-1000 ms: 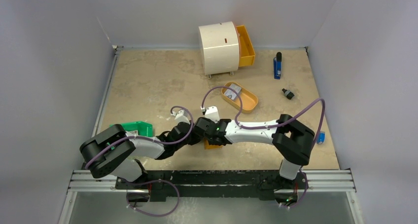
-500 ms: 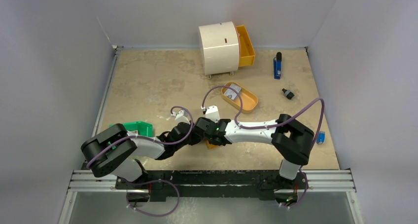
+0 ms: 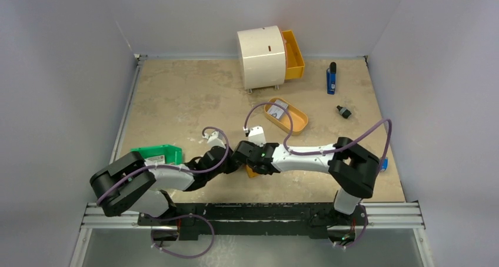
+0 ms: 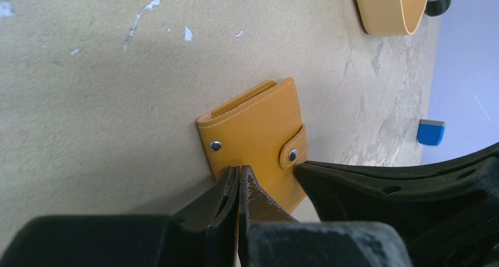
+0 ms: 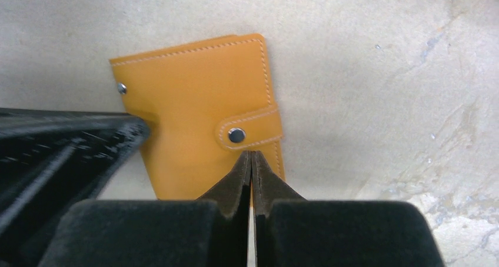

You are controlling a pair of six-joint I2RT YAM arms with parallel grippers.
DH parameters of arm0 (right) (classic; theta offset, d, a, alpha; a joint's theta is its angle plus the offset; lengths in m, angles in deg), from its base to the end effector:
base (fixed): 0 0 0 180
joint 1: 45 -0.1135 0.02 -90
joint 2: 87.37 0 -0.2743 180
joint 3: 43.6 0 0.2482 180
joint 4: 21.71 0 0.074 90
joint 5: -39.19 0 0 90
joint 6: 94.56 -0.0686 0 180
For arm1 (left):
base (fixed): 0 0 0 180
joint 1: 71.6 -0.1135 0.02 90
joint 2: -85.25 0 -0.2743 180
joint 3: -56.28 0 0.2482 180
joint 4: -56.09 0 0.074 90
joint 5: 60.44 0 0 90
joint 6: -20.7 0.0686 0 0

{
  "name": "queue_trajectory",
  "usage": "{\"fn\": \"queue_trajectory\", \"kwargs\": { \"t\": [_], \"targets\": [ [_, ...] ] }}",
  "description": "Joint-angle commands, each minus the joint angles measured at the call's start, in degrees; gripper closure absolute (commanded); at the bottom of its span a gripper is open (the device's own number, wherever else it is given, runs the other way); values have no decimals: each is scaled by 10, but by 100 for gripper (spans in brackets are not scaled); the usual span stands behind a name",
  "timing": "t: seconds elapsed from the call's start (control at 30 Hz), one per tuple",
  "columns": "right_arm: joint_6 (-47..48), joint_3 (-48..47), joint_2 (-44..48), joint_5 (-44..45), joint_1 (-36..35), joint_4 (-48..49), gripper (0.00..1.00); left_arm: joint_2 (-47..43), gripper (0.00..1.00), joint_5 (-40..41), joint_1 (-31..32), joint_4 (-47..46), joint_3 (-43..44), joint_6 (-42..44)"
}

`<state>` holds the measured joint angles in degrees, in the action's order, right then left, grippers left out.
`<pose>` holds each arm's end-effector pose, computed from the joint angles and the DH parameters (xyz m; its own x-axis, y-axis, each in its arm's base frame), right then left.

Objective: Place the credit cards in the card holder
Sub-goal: Open the card holder at the center of the board.

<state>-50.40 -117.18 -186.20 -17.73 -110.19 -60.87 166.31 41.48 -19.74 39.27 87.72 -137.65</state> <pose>0.1781 0.2960 0.1601 -0.7383 -0.1646 -0.6541 -0.1894 0.9813 -0.0331 0.1697 -0.1932 0.1190 -0.7390 -0.5314 -0.4141 -0.0666 0.6693 -0.7400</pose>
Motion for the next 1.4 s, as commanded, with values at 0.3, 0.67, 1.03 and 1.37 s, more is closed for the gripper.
{"fn": "queue_trajectory", "kwargs": {
  "t": [0.3, 0.67, 1.03, 1.37],
  "targets": [
    [3, 86, 178, -42, 1, 64, 42, -97, 69, 16, 1, 74, 37, 12],
    [42, 108, 195, -123, 58, 128, 55, 25, 84, -12, 0, 1, 83, -8],
    [71, 99, 148, -167, 70, 149, 57, 84, 98, -3, 1, -8, 77, -27],
    [63, 55, 80, -116, 71, 74, 55, 86, 100, 1, 0, 1, 69, -24]
  ]
}}
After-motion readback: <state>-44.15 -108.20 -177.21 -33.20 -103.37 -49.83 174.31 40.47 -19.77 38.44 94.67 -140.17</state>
